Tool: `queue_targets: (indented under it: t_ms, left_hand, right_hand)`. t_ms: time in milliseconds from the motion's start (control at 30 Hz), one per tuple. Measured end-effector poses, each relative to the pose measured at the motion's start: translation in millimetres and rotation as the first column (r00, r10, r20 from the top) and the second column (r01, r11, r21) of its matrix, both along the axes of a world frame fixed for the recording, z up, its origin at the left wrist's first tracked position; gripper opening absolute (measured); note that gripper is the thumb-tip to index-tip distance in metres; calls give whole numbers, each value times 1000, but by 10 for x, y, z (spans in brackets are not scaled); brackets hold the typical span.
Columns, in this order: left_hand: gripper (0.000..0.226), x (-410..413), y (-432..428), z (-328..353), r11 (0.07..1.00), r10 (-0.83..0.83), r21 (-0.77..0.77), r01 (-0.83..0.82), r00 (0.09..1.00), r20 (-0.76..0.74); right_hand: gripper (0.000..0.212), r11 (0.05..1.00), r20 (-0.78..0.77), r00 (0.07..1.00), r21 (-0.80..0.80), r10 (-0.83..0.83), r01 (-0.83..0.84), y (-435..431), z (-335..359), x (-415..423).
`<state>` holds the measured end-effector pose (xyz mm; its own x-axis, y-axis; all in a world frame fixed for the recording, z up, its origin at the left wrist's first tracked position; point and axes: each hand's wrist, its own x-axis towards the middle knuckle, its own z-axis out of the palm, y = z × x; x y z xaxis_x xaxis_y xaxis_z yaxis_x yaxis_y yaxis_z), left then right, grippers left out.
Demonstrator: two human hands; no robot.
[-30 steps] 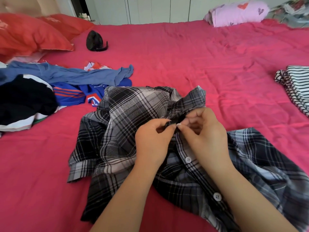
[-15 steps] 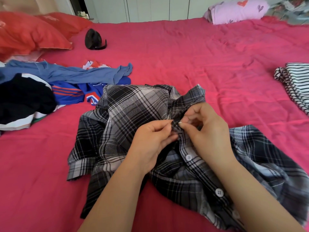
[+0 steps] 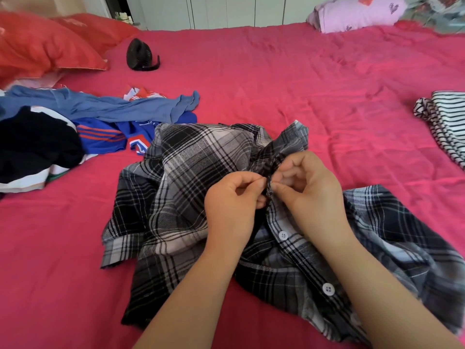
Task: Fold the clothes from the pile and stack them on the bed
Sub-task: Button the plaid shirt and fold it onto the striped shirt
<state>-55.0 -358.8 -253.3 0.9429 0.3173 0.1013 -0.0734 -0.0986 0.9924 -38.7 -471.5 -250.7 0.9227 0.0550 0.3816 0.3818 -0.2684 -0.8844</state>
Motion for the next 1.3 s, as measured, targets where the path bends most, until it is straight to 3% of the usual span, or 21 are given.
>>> queue_targets:
  t_ms: [167, 267, 433, 567, 733, 900, 1033, 1100, 1167, 1233, 1300]
  left_hand:
    - [16, 22, -13, -66, 953, 56, 282, -109, 980, 191]
    - [6, 36, -14, -114, 928, 71, 336, -161, 962, 265]
    - [15, 59, -28, -156, 875, 50, 433, -217, 929, 366]
    - [12, 51, -39, -198, 826, 21, 508, -244, 914, 405]
    - [15, 41, -28, -198, 884, -47, 443, -152, 912, 407]
    - [12, 34, -16, -190, 860, -68, 483, -163, 903, 425]
    - [9, 12, -31, -115, 862, -47, 494, -109, 955, 292]
    - [12, 40, -22, -46, 911, -48, 412, 9, 995, 85]
    - [15, 74, 15, 32, 983, -133, 109, 150, 979, -154]
    - [16, 79, 66, 108, 942, -257, -280, 184, 934, -248]
    - [13, 64, 106, 136, 906, -275, -394, 155, 924, -267]
  right_hand:
    - [33, 966, -158, 987, 257, 35, 7, 26, 3, -21]
    - [28, 910, -247, 965, 413, 84, 26, 43, -2, -46]
    - [16, 749, -329, 906, 662, 265, 21, 54, 0, -60]
    - [19, 725, -374, 888, 685, 268, 70, 57, -28, -44]
    - [25, 706, -399, 884, 697, 242, 122, 26, -1, -5]
    - [30, 684, -412, 879, 715, 241, 147, 16, -9, 23]
    - [34, 695, -398, 883, 709, 251, 122, 24, -34, 28]
    - [38, 775, -351, 916, 627, 195, 76, 24, -51, 15]
    - [41, 913, -217, 973, 408, 82, 15, 10, -49, 2]
    - [43, 990, -70, 997, 141, 14, -4, 6, -33, -3]
    - [41, 999, -8, 1000, -48, -27, 27, 2, -26, 1]
